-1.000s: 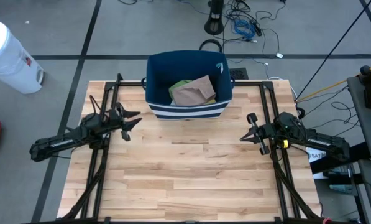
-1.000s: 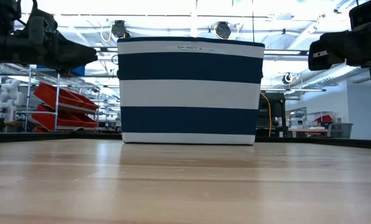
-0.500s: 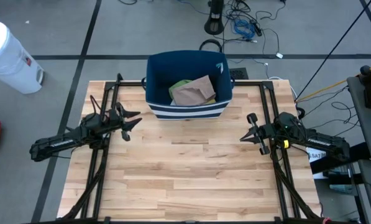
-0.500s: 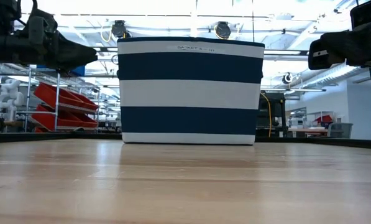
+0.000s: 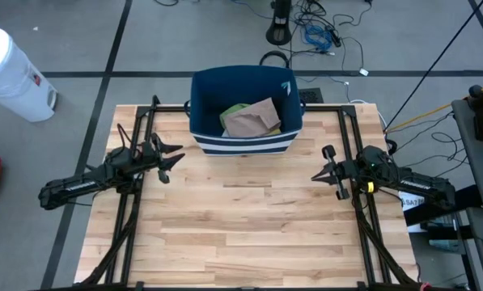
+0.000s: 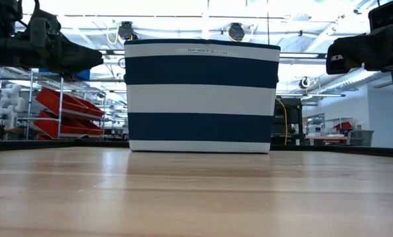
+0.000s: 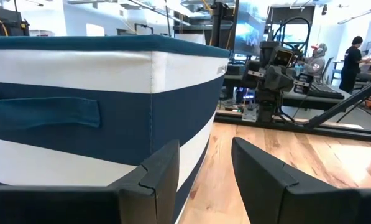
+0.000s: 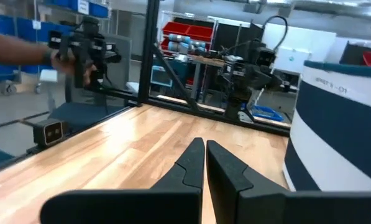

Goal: Fold towel
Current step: Return to Home Position

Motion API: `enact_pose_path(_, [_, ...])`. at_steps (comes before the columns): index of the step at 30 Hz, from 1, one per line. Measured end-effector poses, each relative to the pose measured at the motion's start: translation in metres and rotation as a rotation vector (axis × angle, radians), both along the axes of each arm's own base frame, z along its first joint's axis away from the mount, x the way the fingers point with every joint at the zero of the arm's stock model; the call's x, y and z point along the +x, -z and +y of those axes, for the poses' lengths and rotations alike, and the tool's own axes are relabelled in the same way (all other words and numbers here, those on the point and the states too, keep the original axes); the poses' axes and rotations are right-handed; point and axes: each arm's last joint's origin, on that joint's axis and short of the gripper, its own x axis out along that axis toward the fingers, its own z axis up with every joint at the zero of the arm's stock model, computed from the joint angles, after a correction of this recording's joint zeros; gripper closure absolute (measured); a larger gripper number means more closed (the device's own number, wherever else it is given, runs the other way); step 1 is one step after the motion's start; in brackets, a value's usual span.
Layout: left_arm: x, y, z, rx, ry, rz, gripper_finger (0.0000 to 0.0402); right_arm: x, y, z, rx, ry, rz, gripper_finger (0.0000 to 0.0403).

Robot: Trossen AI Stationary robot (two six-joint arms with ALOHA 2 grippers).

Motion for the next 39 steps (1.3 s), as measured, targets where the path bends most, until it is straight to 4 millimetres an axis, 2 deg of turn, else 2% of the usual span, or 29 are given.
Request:
enact_pose_path(6, [0.0000, 0.0000, 0.0000, 0.000, 0.001, 0.000, 0.0248, -0.0001, 0.0001, 0.0005, 0.079, -0.022, 0.024, 0.0396])
enact_pose_path(18, [0.0000, 0.0001, 0.0000, -0.001, 0.001, 0.000, 0.0248, -0.0013, 0.0000, 0.0037, 0.053, -0.138, 0.022, 0.0396])
enact_pose_path(25, [0.0000, 0.0002, 0.0000, -0.002, 0.001, 0.000, 0.0248, -0.0001, -0.0009, 0.0005, 0.068, -0.019, 0.010, 0.0396])
enact_pose_path(39, [0.0000, 0.0002, 0.0000, -0.002, 0.001, 0.000, 0.0248, -0.0002, -0.0012, 0.0006, 0.057, -0.024, 0.005, 0.0396])
